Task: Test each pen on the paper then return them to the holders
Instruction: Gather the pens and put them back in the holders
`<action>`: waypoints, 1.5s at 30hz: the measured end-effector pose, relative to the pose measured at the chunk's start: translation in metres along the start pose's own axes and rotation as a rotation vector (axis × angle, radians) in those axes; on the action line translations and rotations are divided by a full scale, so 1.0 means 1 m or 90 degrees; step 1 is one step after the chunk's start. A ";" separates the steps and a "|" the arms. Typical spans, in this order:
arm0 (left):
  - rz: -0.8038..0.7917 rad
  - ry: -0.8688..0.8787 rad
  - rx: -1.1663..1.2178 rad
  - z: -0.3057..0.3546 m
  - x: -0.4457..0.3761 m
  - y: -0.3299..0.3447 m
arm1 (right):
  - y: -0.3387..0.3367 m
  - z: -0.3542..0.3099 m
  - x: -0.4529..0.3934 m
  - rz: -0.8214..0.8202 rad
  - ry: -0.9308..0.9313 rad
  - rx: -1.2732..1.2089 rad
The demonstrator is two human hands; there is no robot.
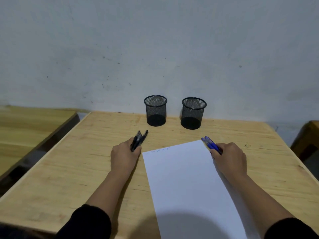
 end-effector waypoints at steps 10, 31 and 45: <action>0.024 0.032 0.026 0.003 0.002 0.000 | -0.004 -0.003 0.007 0.024 0.002 -0.105; -0.018 0.008 0.643 0.122 -0.106 -0.024 | -0.049 -0.074 -0.106 0.204 0.159 -0.834; 0.002 0.002 0.768 0.144 -0.162 0.027 | -0.024 -0.087 -0.158 0.221 0.157 -0.946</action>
Point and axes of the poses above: each hand's wrist, its own x-axis away from the middle knuckle, its own y-axis out of the palm, z = x × y, the point moved 5 cm from there along -x, towards the middle knuckle, and after that the axes turned 5 degrees about -y, right-handed, at the moved point
